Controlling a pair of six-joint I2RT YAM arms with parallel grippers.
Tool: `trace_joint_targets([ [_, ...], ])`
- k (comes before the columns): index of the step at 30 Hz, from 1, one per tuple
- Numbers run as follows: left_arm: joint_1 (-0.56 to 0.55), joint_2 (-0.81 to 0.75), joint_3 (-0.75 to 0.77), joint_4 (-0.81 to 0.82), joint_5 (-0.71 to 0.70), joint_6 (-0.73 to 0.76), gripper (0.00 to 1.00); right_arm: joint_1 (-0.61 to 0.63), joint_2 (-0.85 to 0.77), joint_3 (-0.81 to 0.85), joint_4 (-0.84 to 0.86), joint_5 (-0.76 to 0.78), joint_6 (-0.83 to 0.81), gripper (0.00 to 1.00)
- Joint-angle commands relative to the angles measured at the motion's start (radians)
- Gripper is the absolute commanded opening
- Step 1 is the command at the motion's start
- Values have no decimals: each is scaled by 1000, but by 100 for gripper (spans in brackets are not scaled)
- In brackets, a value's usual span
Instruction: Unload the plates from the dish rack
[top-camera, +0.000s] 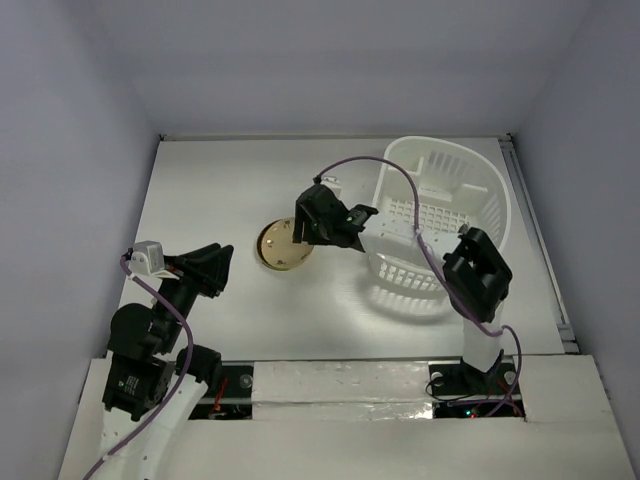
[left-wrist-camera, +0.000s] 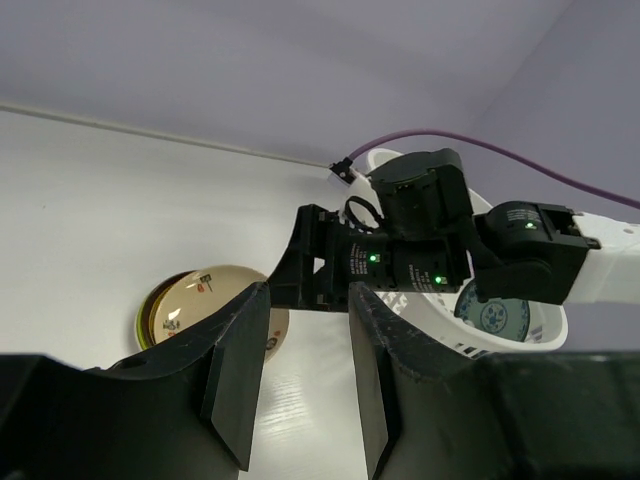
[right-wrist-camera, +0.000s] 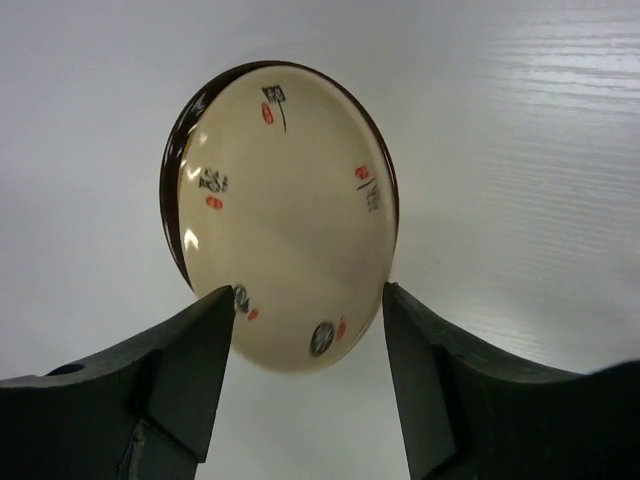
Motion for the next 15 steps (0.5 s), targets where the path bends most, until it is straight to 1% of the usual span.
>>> trace_joint_targets([
  [1, -6, 12, -2, 39, 4, -3, 34, 10, -144, 7, -49, 70, -46, 67],
  [2, -6, 11, -2, 37, 6, -3, 34, 10, -179, -4, -66, 96, -54, 67],
  [3, -6, 9, -4, 37, 6, -3, 34, 10, -257, -30, -83, 159, -63, 64],
  [5, -6, 6, -2, 40, 9, -3, 34, -3, -343, -70, -135, 216, -67, 58],
  [6, -6, 6, -4, 40, 12, -3, 34, -31, -388, -91, -155, 254, -69, 43],
  [7, -6, 4, -5, 43, 18, -1, 35, -48, -475, -133, -214, 277, -66, 30],
  [8, -6, 4, -6, 43, 19, -1, 35, -69, -518, -151, -257, 302, -58, 17],
  [9, -6, 4, -6, 43, 21, -1, 35, -94, -561, -167, -296, 348, -52, 1],
  [10, -6, 4, -6, 45, 24, 0, 35, -146, -603, -183, -337, 369, -48, 0],
  [11, -6, 1, -6, 46, 25, 0, 35, -178, -671, -205, -427, 383, -49, 0],
  [12, -6, 0, -7, 48, 29, -1, 35, -210, -698, -208, -480, 411, -51, 0],
  [13, -6, -3, -7, 51, 33, 0, 35, -268, -715, -208, -536, 428, -54, 0],
  [14, -6, -8, -7, 50, 35, 0, 35, -296, -729, -201, -652, 448, -54, 0],
  [15, -6, -11, -7, 51, 35, 0, 35, -319, -727, -196, -710, 492, -48, 7],
])
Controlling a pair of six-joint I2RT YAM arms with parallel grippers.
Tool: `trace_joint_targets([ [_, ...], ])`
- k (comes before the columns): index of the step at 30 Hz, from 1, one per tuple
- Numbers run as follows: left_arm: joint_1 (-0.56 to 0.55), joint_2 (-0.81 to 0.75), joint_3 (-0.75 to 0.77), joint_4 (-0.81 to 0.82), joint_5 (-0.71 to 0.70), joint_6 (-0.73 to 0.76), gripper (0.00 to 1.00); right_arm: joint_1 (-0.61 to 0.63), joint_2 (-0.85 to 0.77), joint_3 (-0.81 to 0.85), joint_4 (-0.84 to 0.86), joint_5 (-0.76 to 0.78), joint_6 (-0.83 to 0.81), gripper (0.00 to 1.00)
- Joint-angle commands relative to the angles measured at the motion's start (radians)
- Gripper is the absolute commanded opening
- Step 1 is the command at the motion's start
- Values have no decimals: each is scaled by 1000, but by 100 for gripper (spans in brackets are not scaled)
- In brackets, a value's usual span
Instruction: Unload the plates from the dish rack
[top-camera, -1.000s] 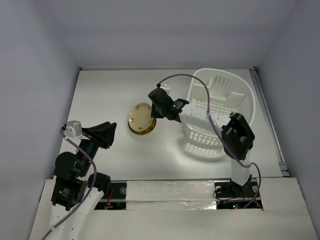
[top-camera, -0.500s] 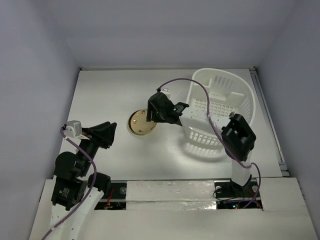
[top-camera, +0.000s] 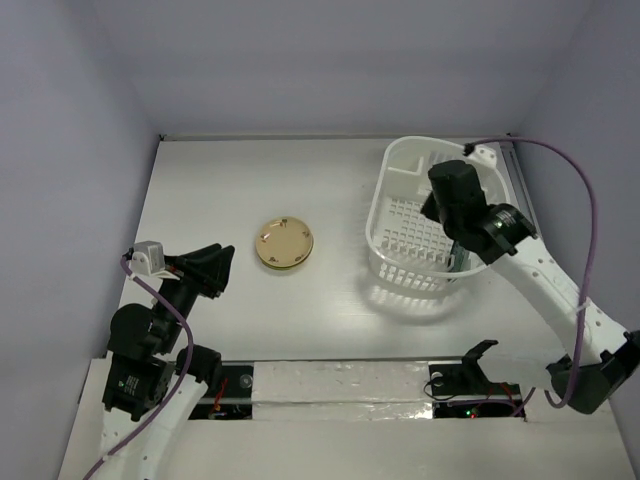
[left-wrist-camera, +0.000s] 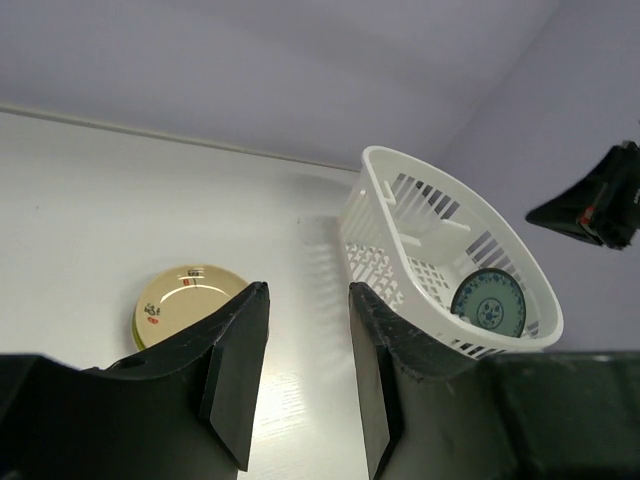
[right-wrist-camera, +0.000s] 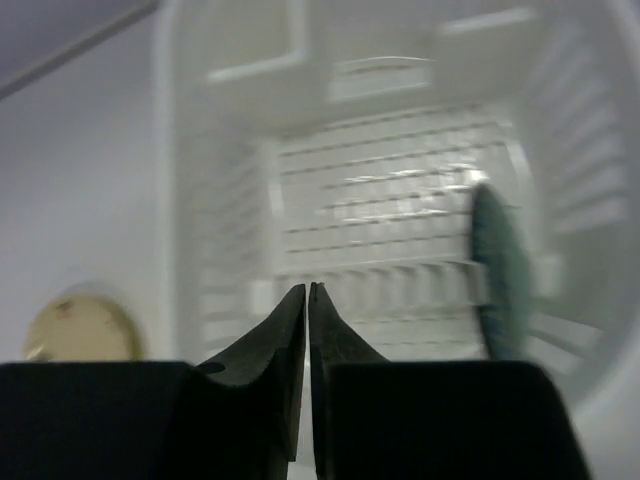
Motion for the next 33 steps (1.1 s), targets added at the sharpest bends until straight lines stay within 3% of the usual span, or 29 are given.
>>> trace_joint_targets([
  [1, -6, -12, -7, 50, 20, 2, 35, -74, 18, -18, -403, 158, 14, 13],
  [2, -6, -15, -6, 50, 20, 0, 35, -114, 29, -15, -440, 163, 9, 22],
  [3, -6, -15, -4, 50, 21, 2, 35, -134, 55, -16, -468, 148, -20, 41],
  [6, -6, -14, -6, 50, 24, 3, 35, -160, 122, -4, -514, 95, -76, 60],
  [9, -6, -18, -4, 47, 24, 3, 35, -171, 166, 10, -502, 56, -104, 66],
  [14, -6, -27, -4, 44, 17, 3, 35, -215, 241, 39, -513, 65, -112, 66],
  [17, -6, -29, -4, 46, 17, 3, 35, -238, 281, 51, -494, 62, -127, 64],
  [24, -6, -33, -2, 43, 11, 5, 36, -270, 400, 88, -476, 153, -150, 32],
  [33, -6, -37, -1, 40, 0, 3, 36, -270, 434, 107, -363, 273, -288, 1],
])
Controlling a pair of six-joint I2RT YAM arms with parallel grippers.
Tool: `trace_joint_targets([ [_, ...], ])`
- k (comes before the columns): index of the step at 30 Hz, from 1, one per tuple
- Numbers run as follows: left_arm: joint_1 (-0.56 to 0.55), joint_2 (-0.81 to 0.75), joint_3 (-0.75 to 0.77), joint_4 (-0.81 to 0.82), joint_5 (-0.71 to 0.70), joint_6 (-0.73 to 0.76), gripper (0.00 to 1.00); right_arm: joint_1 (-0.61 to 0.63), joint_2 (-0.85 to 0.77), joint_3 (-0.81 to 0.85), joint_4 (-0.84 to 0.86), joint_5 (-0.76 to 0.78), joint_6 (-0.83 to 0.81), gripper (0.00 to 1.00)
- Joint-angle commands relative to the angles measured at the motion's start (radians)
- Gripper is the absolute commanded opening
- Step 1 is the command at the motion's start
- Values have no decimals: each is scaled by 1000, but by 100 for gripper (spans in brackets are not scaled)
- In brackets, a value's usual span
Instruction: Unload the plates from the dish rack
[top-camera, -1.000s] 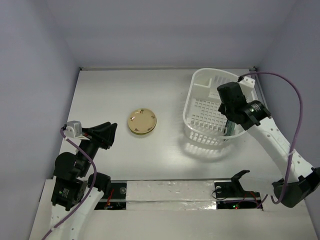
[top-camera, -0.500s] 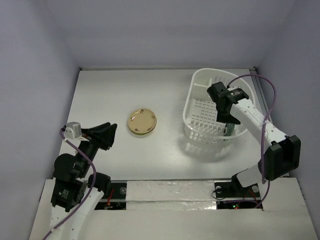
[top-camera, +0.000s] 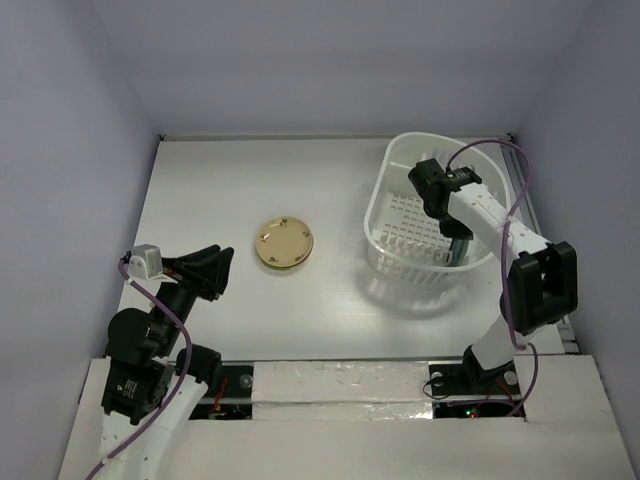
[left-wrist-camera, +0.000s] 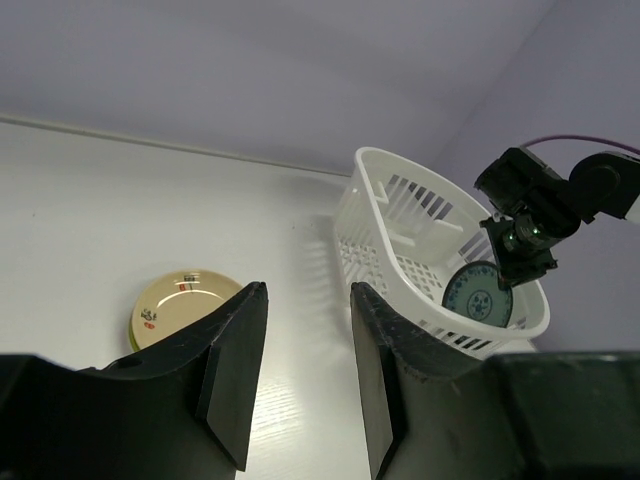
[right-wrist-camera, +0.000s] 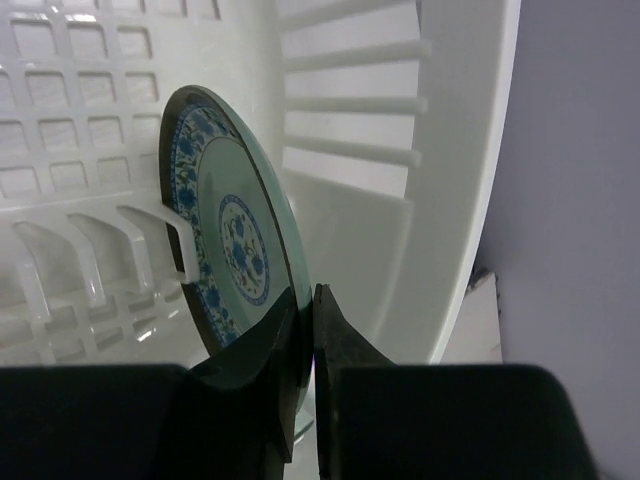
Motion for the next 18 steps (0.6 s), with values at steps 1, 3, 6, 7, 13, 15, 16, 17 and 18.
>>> trace_joint_targets([
  [1, -6, -14, -1, 38, -12, 3, 36, 0, -18, 42, 126, 94, -107, 0],
  [3, -6, -12, -1, 38, -13, 1, 36, 0, -45, 8, 223, 112, -160, 0],
  [6, -6, -9, -1, 38, -12, 0, 36, 0, -99, -53, 356, 152, -273, 0],
  [7, -6, -8, -1, 38, -12, 0, 36, 0, -113, -69, 391, 172, -325, 0],
  [13, -6, -4, -2, 40, -10, -2, 36, 0, -182, -29, 401, 237, -297, 0],
  [15, -6, -1, -2, 41, -9, -2, 36, 0, -212, 66, 312, 273, -252, 0],
  [16, -6, 2, -2, 41, -7, -2, 36, 0, -225, 104, 280, 278, -206, 0],
  [17, -6, 5, -4, 40, -7, -2, 36, 0, -238, 146, 221, 278, -182, 0],
  [18, -6, 6, -4, 41, -5, -2, 35, 16, -252, 184, 200, 277, -163, 0],
])
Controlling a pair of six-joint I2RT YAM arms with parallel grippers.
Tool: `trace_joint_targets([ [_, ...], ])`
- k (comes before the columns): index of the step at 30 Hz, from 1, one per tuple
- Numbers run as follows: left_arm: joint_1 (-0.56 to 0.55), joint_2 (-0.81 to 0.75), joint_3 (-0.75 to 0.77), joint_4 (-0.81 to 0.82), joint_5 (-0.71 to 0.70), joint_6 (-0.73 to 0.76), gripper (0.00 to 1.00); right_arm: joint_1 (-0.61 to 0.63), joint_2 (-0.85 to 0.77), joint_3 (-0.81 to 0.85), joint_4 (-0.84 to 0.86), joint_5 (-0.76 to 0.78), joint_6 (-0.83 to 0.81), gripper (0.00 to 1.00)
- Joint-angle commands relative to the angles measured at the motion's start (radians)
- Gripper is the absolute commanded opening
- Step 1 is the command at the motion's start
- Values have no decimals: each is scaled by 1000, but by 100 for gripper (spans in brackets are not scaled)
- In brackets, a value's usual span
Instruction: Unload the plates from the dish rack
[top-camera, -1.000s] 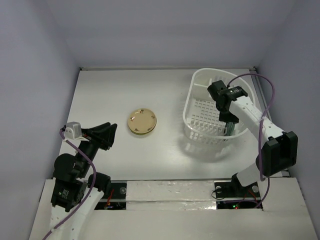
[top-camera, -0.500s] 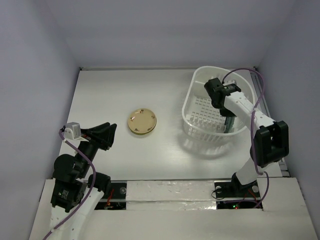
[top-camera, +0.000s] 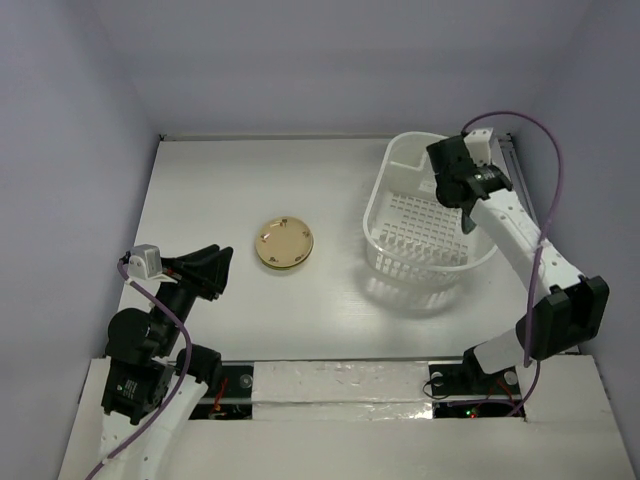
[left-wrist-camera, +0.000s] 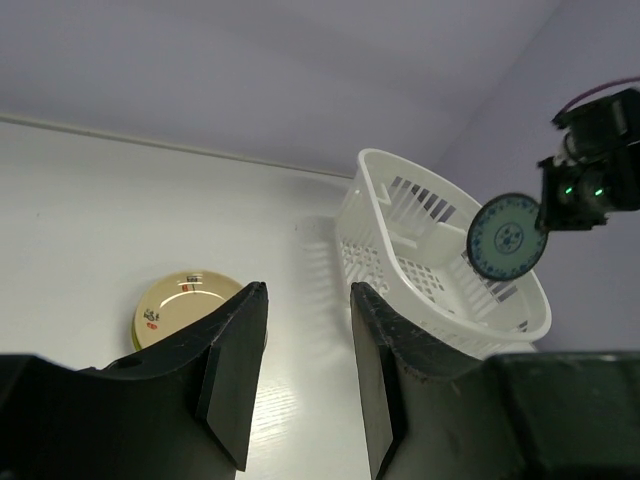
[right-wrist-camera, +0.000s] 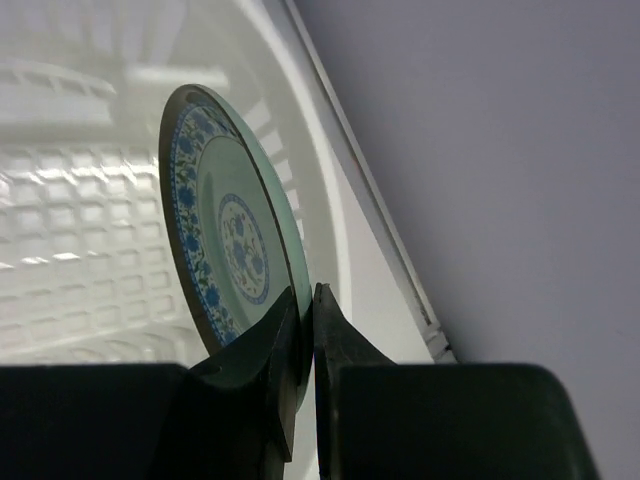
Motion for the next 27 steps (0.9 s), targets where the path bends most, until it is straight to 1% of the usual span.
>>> trace_joint_targets([
  [1, -6, 8, -4, 40, 3, 0, 35, 47, -115, 220, -84, 60, 109, 0],
  [3, -6, 14, -2, 41, 4, 0, 35, 87, -143, 275, -86, -12, 131, 0],
  [4, -6, 14, -4, 42, 4, -1, 35, 144, -158, 289, -63, -103, 146, 0],
  [6, -6, 22, -4, 42, 4, -3, 35, 202, -198, 273, 49, -208, 157, 0],
  [7, -6, 23, -4, 42, 1, -3, 35, 228, -202, 260, 90, -303, 188, 0],
  [8, -6, 26, -4, 40, 0, -3, 35, 277, -192, 230, 165, -351, 200, 0],
  [10, -6, 31, -4, 40, -5, -3, 35, 327, -158, 202, 235, -457, 240, 0],
  [11, -6, 35, -4, 37, -8, -3, 35, 371, -135, 188, 308, -486, 248, 0],
  [13, -6, 42, -2, 35, -9, -6, 35, 403, -52, 159, 374, -579, 284, 0],
  [14, -6, 48, -2, 34, -11, -6, 35, 419, -22, 148, 447, -606, 295, 0],
  [15, -6, 51, -2, 35, -12, -4, 36, 443, 38, 134, 482, -638, 303, 0],
  [17, -6, 58, -2, 32, -15, -6, 36, 462, 99, 130, 564, -695, 333, 0],
  [19, -6, 61, -2, 32, -17, -6, 36, 476, 183, 139, 601, -732, 347, 0],
  [23, -6, 75, -1, 34, -17, -6, 36, 476, 293, 131, 715, -804, 404, 0],
  [27, -6, 80, -2, 32, -20, -7, 36, 476, 392, 121, 762, -839, 447, 0],
])
